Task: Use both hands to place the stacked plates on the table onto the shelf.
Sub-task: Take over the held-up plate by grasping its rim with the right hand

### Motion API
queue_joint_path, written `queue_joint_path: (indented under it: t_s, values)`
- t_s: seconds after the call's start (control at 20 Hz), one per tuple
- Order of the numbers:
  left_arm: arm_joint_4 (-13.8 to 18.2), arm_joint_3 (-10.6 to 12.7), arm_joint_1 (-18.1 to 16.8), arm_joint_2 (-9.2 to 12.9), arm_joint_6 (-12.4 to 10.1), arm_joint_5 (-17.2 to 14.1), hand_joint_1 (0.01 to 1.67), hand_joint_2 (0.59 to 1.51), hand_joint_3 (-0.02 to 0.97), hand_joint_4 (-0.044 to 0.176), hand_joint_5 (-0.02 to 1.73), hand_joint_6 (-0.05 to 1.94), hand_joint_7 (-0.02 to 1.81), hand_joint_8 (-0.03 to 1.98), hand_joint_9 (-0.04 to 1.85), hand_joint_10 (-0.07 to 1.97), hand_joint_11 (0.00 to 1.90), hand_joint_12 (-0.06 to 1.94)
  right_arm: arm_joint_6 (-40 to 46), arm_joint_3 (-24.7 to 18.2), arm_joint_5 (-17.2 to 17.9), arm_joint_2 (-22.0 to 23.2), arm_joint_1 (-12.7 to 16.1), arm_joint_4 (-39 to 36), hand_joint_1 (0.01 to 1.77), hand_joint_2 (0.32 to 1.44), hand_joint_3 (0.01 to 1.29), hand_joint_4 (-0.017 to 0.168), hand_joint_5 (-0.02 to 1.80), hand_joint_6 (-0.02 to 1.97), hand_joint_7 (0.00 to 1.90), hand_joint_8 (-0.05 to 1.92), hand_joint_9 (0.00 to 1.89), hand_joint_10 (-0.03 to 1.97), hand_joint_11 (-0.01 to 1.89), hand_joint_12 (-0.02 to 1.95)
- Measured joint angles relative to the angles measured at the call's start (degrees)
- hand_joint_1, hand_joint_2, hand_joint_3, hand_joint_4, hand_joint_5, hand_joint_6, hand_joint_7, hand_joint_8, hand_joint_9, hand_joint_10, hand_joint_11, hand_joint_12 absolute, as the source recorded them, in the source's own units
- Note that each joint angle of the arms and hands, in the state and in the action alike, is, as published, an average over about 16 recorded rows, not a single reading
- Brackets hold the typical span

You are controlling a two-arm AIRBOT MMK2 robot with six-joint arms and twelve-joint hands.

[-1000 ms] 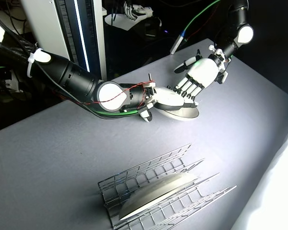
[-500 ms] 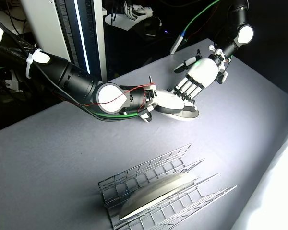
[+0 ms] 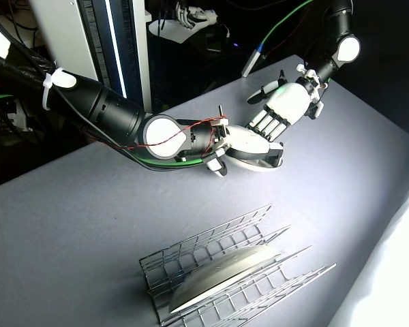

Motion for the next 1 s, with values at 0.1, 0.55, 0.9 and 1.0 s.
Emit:
queue_joint_path:
  t_s: [0.1,0.55,0.9,1.0]
  values:
    - [0.00,0.00,0.00,0.01,0.00,0.00,0.01,1.117,0.015,-0.012,-0.02,-0.03,0.02,-0.01,0.00,-0.01,0.01,-0.02,-0.01,-0.22,-0.01,-0.03,-0.15,0.01,1.00,0.95,0.02,0.004,0.31,0.01,0.34,0.02,0.33,0.02,0.01,1.02]
    - [0.00,0.00,0.00,0.04,0.00,-0.01,0.02,1.118,0.015,-0.012,-0.02,-0.03,0.02,-0.01,0.00,-0.01,0.02,-0.02,-0.25,-1.09,-0.06,-0.01,-0.84,0.04,1.00,0.96,0.02,0.004,0.31,0.01,0.34,0.02,0.33,0.01,0.01,0.99]
    - [0.08,-0.04,-0.36,0.26,-0.10,-0.07,0.01,1.119,0.015,-0.012,-0.02,-0.03,0.02,0.00,0.01,-0.01,0.01,-0.01,-0.46,-1.20,0.85,-0.01,-0.99,0.45,1.07,0.96,0.02,0.002,0.41,0.02,0.45,0.02,0.45,0.03,0.06,1.11]
    - [0.10,-0.12,-0.77,0.49,-0.19,-0.14,0.02,1.119,0.015,-0.012,-0.01,-0.03,0.02,0.00,0.01,0.00,0.01,-0.01,-0.52,-1.19,1.21,0.00,-0.98,0.62,1.09,0.97,0.02,0.000,0.47,0.05,0.52,0.05,0.52,0.12,0.13,1.15]
